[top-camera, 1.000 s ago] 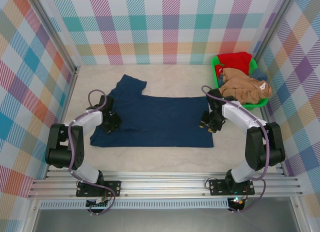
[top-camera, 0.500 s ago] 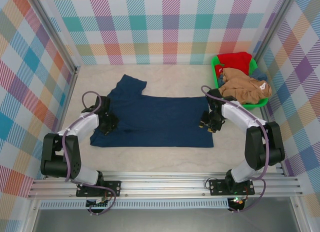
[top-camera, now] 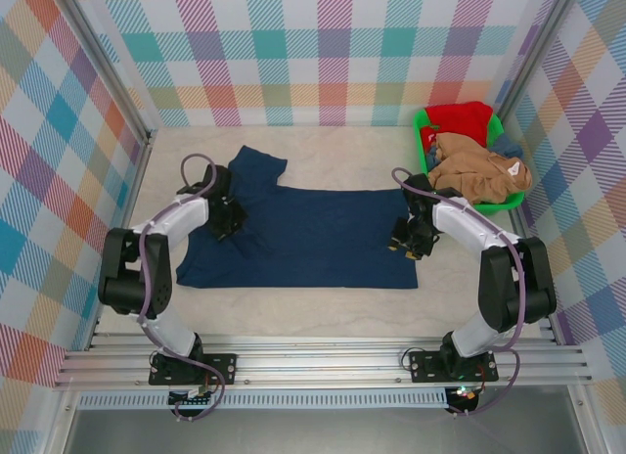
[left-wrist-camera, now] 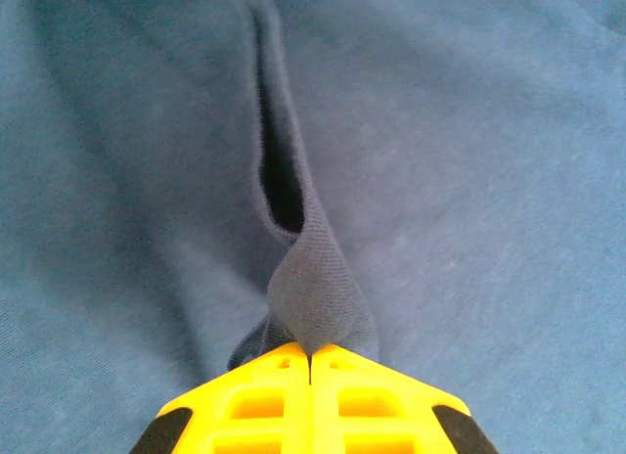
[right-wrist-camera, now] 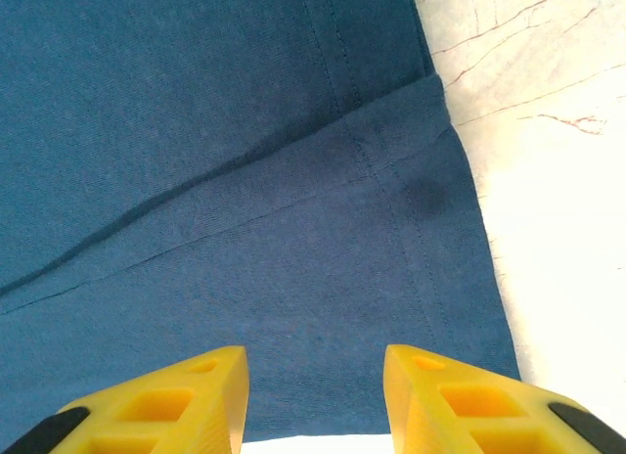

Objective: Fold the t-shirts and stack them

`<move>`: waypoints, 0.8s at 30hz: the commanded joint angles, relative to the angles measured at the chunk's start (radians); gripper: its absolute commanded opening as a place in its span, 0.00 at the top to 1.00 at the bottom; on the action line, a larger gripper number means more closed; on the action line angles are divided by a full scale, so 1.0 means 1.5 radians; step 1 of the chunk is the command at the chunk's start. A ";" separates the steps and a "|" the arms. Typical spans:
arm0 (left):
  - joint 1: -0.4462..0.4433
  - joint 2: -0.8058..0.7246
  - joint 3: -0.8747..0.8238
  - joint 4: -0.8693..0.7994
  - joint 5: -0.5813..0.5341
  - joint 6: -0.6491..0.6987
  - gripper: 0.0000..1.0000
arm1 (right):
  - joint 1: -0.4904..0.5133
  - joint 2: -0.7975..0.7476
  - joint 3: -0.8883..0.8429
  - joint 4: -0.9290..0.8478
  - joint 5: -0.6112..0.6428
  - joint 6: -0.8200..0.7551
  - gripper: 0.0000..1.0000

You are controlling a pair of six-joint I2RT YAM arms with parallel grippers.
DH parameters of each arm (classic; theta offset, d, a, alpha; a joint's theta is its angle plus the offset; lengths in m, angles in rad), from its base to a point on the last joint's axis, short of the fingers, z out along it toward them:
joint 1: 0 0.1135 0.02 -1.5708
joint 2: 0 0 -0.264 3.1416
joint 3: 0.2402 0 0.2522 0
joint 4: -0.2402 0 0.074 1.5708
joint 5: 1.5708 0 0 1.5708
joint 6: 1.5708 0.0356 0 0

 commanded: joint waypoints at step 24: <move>-0.053 0.067 0.135 0.023 0.032 0.064 0.56 | 0.005 0.025 0.017 -0.001 -0.020 -0.008 0.59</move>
